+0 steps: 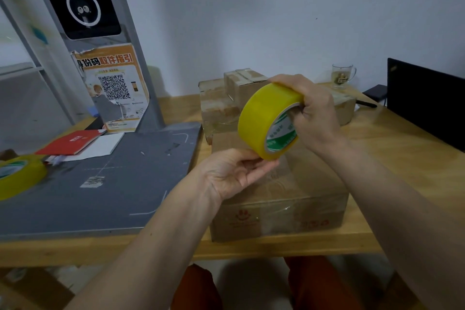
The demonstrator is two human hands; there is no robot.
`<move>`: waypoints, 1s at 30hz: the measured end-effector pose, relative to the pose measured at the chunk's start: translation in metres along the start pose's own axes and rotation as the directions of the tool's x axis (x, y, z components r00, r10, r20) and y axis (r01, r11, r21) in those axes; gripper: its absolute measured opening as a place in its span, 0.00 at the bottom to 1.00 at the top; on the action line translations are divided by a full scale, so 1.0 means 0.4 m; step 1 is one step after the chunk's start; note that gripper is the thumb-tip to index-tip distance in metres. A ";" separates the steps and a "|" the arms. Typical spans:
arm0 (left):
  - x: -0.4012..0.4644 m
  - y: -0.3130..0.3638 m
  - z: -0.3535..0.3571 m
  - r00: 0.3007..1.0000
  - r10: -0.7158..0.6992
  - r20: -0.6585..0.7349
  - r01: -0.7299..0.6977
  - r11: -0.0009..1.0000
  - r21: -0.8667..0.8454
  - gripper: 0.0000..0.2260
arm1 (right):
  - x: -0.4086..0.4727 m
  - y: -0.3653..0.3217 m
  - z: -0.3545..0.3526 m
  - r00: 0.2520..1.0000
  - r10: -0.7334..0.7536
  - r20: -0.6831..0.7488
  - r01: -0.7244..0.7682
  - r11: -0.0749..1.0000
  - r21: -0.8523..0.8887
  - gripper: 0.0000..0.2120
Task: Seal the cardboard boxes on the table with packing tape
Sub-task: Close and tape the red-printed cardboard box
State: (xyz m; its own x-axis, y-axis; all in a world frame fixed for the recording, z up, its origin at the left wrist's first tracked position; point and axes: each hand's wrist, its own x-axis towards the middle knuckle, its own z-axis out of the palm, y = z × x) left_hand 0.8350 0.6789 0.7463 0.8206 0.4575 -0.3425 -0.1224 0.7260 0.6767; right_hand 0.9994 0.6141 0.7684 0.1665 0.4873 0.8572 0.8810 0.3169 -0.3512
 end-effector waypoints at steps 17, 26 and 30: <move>0.011 0.010 -0.016 0.992 0.110 -0.070 -0.101 0.988 0.119 0.11 | -0.013 0.009 0.001 0.995 0.021 -0.101 -0.019 1.000 0.017 0.26; 0.012 0.015 0.009 0.978 0.188 -0.091 -0.170 0.969 0.176 0.08 | -0.015 0.036 -0.018 0.992 0.040 -0.120 -0.042 0.999 -0.013 0.25; -0.004 0.032 -0.031 0.974 0.210 -0.081 -0.190 0.960 0.204 0.14 | -0.017 0.062 -0.029 0.996 0.047 -0.080 -0.051 0.997 -0.055 0.25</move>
State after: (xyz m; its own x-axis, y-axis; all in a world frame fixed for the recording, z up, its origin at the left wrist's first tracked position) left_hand 0.8254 0.6939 0.7475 0.7287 0.6397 -0.2446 -0.1593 0.5057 0.8479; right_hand 1.0254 0.6093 0.7581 0.2424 0.4354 0.8670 0.8944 0.2459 -0.3736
